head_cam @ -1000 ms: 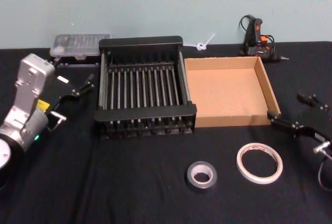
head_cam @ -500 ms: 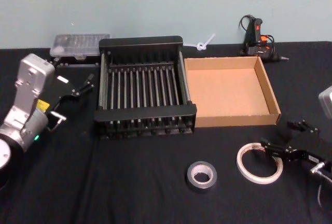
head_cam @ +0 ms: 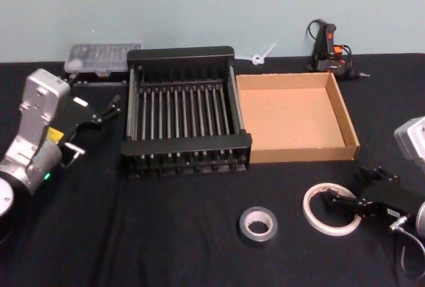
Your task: Pick up the white tape and place it into the black box , Pick up the silver tape and place it into the brown box.
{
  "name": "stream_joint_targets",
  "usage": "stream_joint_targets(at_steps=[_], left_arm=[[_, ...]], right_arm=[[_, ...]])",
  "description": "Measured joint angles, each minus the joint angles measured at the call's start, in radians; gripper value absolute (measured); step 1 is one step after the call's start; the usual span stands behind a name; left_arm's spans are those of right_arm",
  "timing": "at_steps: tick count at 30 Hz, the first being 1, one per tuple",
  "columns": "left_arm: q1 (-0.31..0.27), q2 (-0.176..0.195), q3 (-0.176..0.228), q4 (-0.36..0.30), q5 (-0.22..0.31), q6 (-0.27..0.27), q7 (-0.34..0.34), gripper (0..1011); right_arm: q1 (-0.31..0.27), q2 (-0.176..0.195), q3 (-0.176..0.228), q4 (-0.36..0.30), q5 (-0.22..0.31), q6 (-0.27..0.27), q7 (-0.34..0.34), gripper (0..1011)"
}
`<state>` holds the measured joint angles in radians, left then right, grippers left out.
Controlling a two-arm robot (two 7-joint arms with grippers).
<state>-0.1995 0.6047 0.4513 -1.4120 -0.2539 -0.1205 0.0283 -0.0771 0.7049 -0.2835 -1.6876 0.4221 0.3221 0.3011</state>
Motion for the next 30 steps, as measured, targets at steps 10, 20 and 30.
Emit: stream_joint_targets(at_steps=[10, 20, 30], left_arm=[[0.0, 0.0, 0.0, 0.0, 0.0, 0.0, 0.0, 1001], [0.0, 0.0, 0.0, 0.0, 0.0, 0.0, 0.0, 1002], [0.0, 0.0, 0.0, 0.0, 0.0, 0.0, 0.0, 1001]], right_arm=[[0.002, -0.021, 0.007, 0.015, -0.023, 0.014, 0.021, 1003], [0.002, -0.037, 0.017, 0.022, -0.042, 0.023, 0.04, 1002], [0.0, -0.051, 0.026, 0.028, -0.06, 0.026, 0.055, 1002]])
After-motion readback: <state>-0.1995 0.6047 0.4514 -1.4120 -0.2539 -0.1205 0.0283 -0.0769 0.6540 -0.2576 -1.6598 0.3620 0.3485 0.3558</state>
